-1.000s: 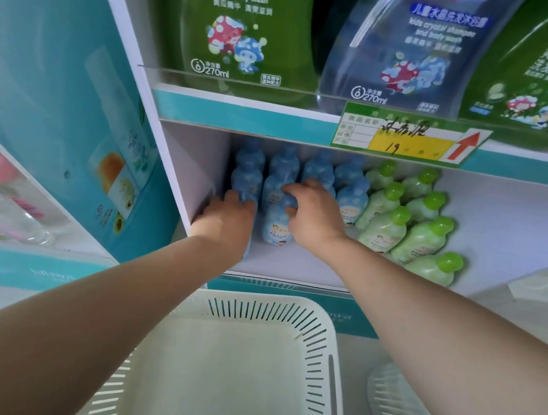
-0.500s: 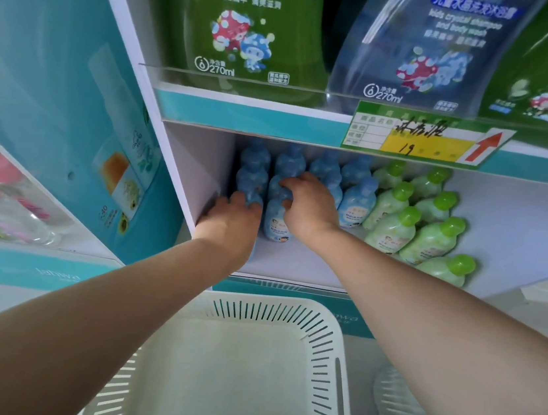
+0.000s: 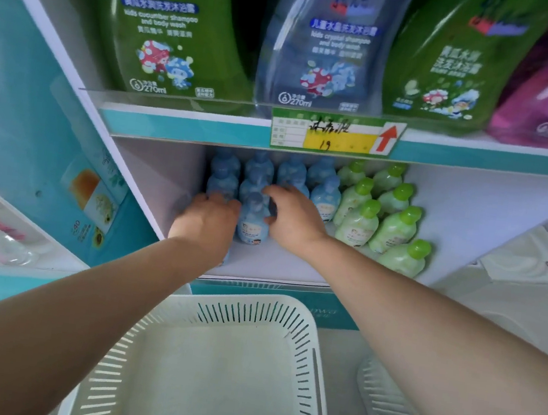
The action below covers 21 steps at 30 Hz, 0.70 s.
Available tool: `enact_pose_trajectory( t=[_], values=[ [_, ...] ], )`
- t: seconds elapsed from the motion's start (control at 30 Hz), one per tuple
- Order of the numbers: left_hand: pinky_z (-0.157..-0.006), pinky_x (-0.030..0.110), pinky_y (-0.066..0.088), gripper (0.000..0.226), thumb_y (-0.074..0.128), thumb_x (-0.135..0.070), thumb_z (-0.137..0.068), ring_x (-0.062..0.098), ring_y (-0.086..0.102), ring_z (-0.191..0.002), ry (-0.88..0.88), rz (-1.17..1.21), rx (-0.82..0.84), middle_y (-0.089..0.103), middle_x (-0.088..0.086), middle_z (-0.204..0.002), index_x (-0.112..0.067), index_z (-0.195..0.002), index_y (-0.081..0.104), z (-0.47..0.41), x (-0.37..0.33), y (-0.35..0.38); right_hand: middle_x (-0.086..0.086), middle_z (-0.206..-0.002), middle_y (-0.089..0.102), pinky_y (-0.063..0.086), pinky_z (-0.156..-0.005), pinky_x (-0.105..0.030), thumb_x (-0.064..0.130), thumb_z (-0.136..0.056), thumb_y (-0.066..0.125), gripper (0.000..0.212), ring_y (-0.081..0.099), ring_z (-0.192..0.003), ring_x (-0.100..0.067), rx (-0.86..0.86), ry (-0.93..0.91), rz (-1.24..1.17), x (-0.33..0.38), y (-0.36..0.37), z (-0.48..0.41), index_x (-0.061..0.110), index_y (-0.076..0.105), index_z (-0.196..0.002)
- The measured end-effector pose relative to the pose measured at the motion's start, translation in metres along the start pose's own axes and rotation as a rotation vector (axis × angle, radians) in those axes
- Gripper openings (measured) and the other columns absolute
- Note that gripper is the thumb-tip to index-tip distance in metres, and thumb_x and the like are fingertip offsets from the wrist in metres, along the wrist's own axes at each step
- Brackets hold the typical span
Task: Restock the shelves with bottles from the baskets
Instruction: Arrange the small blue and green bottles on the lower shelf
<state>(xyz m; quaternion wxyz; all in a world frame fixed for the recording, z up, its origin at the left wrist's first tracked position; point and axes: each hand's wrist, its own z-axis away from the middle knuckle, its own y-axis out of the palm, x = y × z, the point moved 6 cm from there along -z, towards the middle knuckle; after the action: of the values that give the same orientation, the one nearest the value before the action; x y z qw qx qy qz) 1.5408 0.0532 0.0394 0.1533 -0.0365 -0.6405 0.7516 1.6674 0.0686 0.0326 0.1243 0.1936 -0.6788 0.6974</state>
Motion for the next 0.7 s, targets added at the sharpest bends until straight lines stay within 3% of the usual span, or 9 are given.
enact_pose_trajectory(
  t=[0.1,0.23,0.37,0.5,0.7],
  values=[
    [-0.09,0.043,0.05,0.04,0.059,-0.01,-0.088,0.03,0.045,-0.119,0.018,0.063,-0.019,0.045,0.011,-0.124,-0.014,-0.126,0.046,0.004,-0.016,-0.01,-0.013,-0.11,0.06,0.048,-0.08,-0.036,0.016,-0.087,0.058,0.027,0.058,-0.1,-0.032,0.021,0.035,0.015,-0.024,-0.011,0.024,0.014,0.061,-0.113],
    [-0.085,0.047,0.049,0.037,0.054,-0.007,-0.087,0.032,0.044,-0.119,0.067,0.099,-0.033,0.043,0.012,-0.124,-0.014,-0.123,0.048,0.013,-0.047,-0.025,-0.005,-0.112,0.064,0.048,-0.085,-0.032,0.021,-0.087,0.062,0.029,0.059,-0.103,-0.026,0.036,0.126,0.009,-0.068,-0.03,0.064,0.02,0.063,-0.116],
    [-0.083,0.046,0.048,0.033,0.058,-0.009,-0.088,0.03,0.045,-0.116,0.142,0.116,-0.041,0.046,0.01,-0.118,-0.015,-0.119,0.05,0.022,-0.089,-0.035,-0.001,-0.106,0.068,0.05,-0.083,-0.03,0.024,-0.087,0.064,0.025,0.062,-0.097,-0.022,0.036,0.219,0.008,-0.112,-0.05,0.112,0.021,0.067,-0.111],
    [-0.089,0.042,0.048,0.04,0.059,-0.014,-0.089,0.028,0.045,-0.117,0.259,0.105,-0.02,0.047,0.008,-0.121,-0.017,-0.127,0.048,0.03,-0.143,-0.039,0.0,-0.103,0.069,0.05,-0.084,-0.03,0.023,-0.086,0.063,0.022,0.063,-0.096,-0.02,0.04,0.334,0.023,-0.159,-0.067,0.169,0.021,0.068,-0.107],
    [-0.082,0.037,0.045,0.036,0.058,-0.019,-0.09,0.025,0.046,-0.114,0.486,0.052,0.022,0.048,0.005,-0.118,-0.019,-0.125,0.047,0.047,-0.241,-0.035,-0.003,-0.103,0.067,0.046,-0.081,-0.028,0.019,-0.084,0.055,0.02,0.06,-0.1,-0.024,0.052,0.556,0.053,-0.238,-0.075,0.261,0.02,0.069,-0.098]
  ],
)
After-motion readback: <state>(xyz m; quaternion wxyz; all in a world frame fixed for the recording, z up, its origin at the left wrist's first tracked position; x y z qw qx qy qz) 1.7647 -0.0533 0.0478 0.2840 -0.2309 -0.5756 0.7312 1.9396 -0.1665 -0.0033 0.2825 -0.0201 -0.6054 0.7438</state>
